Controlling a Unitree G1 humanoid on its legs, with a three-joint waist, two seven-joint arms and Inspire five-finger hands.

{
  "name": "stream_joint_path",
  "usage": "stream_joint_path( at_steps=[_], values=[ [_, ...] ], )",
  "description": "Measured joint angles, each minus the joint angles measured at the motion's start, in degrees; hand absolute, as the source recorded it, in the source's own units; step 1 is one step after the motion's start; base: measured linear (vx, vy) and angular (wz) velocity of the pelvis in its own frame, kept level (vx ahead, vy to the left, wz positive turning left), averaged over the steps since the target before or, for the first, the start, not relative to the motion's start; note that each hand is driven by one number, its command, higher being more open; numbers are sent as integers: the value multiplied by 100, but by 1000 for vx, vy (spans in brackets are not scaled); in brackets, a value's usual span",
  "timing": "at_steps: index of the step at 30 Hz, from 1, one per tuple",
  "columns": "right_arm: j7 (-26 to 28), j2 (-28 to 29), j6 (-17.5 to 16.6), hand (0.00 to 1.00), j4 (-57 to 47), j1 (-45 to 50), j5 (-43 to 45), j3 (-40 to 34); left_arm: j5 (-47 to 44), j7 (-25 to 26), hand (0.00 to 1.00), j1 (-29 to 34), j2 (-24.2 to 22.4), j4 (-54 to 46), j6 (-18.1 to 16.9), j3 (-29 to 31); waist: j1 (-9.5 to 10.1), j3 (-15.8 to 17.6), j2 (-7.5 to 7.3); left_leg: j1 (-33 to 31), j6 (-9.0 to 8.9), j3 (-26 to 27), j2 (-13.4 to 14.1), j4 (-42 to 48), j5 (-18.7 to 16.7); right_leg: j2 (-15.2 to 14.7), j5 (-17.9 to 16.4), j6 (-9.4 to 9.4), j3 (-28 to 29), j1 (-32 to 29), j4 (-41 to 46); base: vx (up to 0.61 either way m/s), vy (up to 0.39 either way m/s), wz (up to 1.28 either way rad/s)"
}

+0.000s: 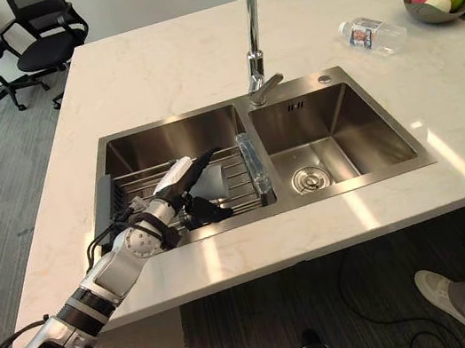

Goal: Walk over to the sink, pick up the cup, carry it to the dishwasher, place the cup inside the dishwasher, then close the dishwasher door

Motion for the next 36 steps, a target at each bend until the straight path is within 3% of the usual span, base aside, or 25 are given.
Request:
stream_joint_path(
  at_steps=[6,14,20,24,26,28,31,33,36],
  values=[
    [-23,-21,9,100,-6,1,164,104,444,-1,100,-20,0,6,275,-19,-80,16,31,-1,0,8,3,7,0,3,5,-6,9,-5,-1,-48,-45,-1],
    [-54,-78,46,100,-37,2,195,201,774,47,100,-17,-3,37,348,-39,-84,43,78,-12,-1,19,7,8,1,9,9,-9,16,-22,-1,-45,-48,-1],
    [-106,-104,102,100,-40,6,391,229,48,709,100,-13,-50,209,342,-41,-94,69,123,-16,-1,30,8,10,1,11,16,-9,30,-31,0,-26,-29,-1],
    [-120,-104,102,100,-41,11,390,230,-422,872,100,-12,-62,228,316,-5,-90,69,123,-20,-1,34,9,19,1,10,24,-9,35,-33,0,0,0,0],
    [-94,-105,98,100,-43,14,388,223,-796,730,100,-11,-62,281,144,130,-88,70,123,-25,-1,33,10,29,1,9,28,-11,35,-33,0,0,0,0],
    [-61,-113,98,100,-45,29,383,210,-1288,281,100,-27,-43,328,-97,339,-78,68,125,-26,-1,32,12,34,1,8,29,-12,35,-33,0,0,0,0],
    [-46,-118,108,100,-97,49,374,209,-1560,-237,100,-117,67,255,-324,213,-73,63,132,-26,0,31,9,34,1,5,29,-12,34,-32,1,0,0,0],
    [-34,-117,105,100,-98,52,354,206,-2020,-617,100,-224,84,182,-320,83,-80,61,140,-25,0,31,9,34,1,5,29,-12,34,-32,1,0,0,0],
    [-14,-122,55,100,-99,68,334,196,-2649,-796,100,-385,148,138,-233,-114,-87,51,180,-26,0,29,8,33,1,6,29,-12,32,-32,2,0,0,0]
  ],
)
